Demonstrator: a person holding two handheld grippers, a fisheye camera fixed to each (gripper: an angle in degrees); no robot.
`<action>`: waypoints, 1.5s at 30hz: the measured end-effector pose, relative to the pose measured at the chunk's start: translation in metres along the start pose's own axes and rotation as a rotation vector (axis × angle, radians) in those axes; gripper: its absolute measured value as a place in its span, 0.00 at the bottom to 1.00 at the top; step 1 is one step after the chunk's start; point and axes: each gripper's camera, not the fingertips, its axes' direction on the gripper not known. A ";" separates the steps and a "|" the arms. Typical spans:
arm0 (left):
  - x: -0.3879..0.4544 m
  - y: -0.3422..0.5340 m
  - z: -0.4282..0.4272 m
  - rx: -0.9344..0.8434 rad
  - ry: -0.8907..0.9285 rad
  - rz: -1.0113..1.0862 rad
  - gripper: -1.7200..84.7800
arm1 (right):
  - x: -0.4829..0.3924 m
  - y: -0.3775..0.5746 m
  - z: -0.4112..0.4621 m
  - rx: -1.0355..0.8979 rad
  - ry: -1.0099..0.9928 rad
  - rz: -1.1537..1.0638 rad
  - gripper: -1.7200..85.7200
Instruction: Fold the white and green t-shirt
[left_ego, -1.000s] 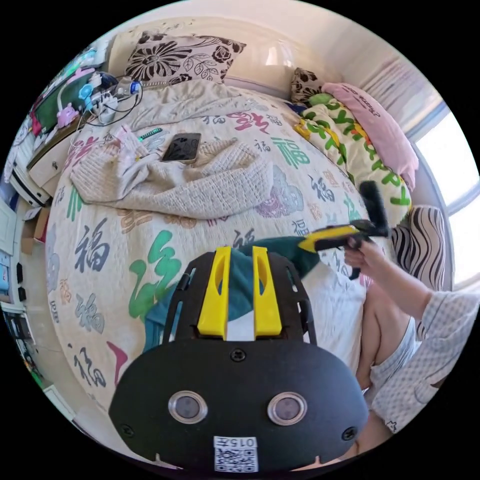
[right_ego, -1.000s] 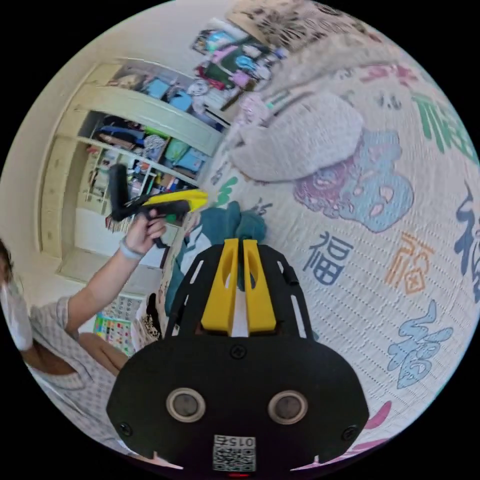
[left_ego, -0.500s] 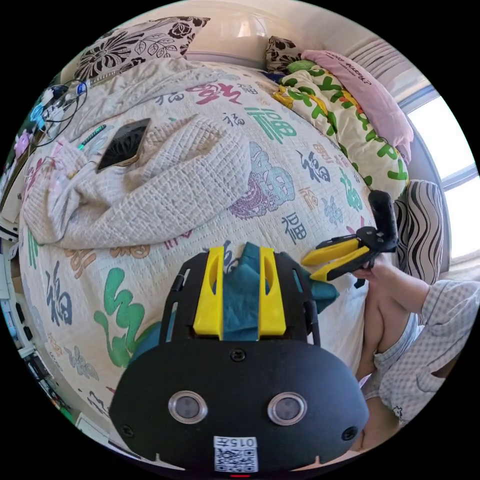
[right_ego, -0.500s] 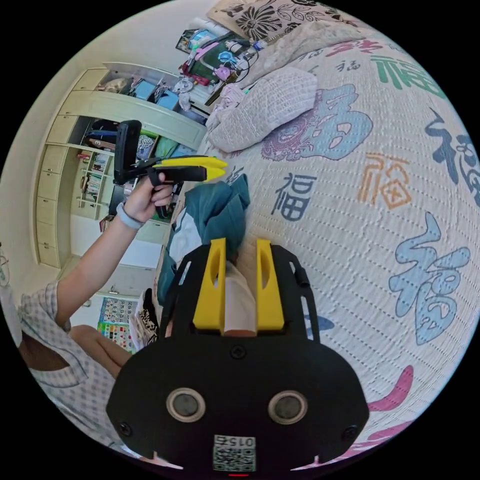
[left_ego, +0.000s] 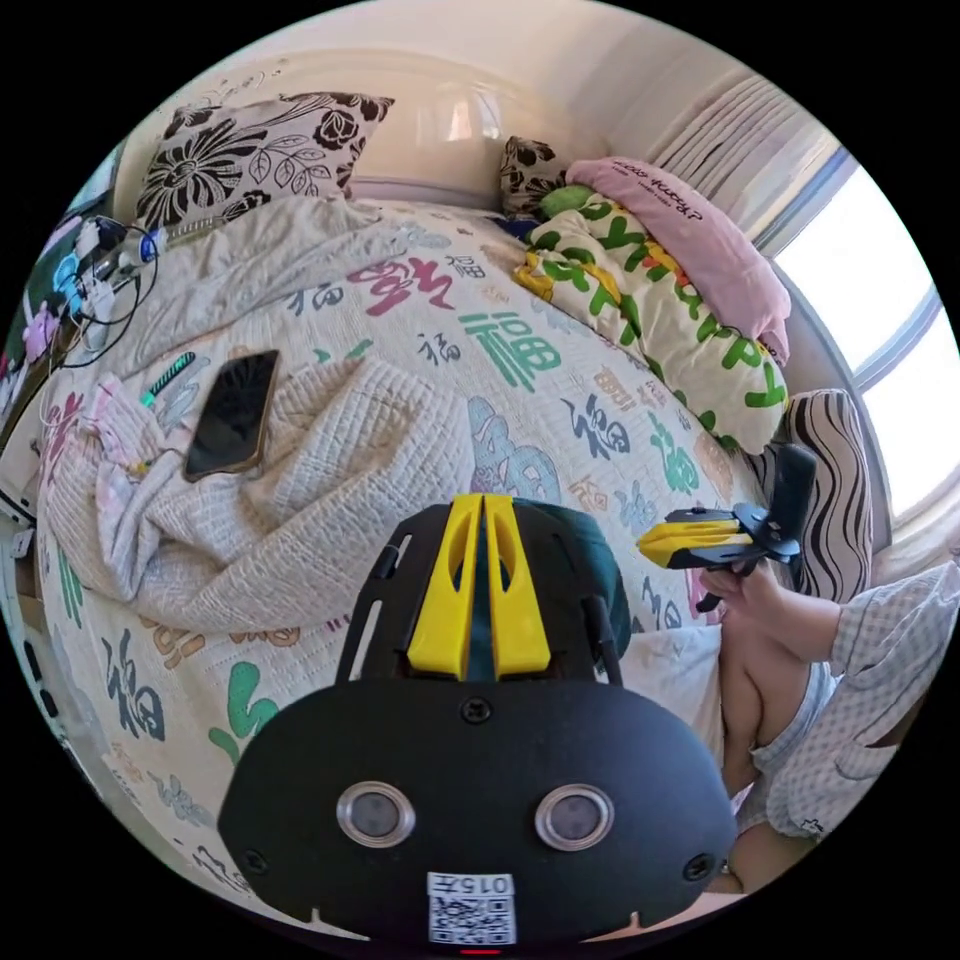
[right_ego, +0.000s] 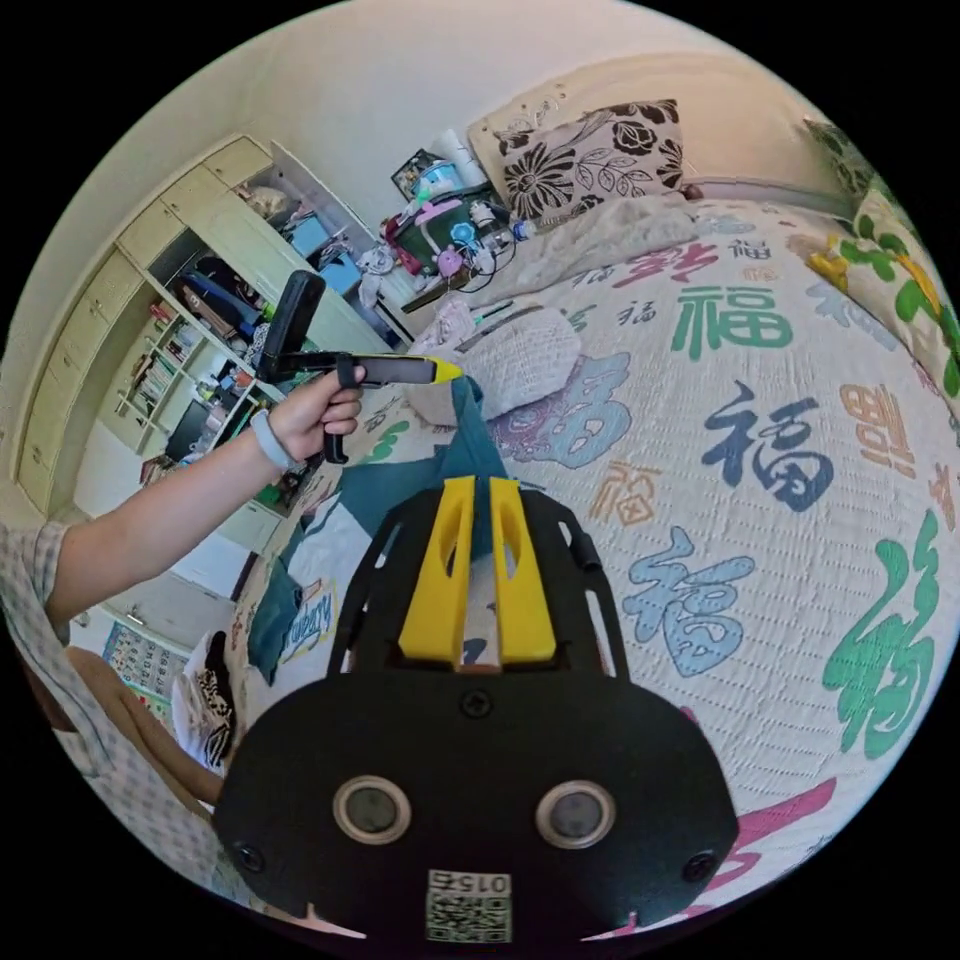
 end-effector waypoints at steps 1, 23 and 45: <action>-0.002 0.001 0.003 -0.023 0.000 -0.009 0.01 | 0.006 0.002 0.003 -0.019 -0.016 0.026 0.11; 0.004 0.207 -0.160 0.137 -0.121 0.023 0.01 | -0.220 0.075 0.036 -0.084 0.211 -0.838 0.02; -0.009 0.435 -0.179 -0.022 -0.092 -0.345 0.09 | -0.284 0.077 0.194 -0.565 0.306 -0.596 0.09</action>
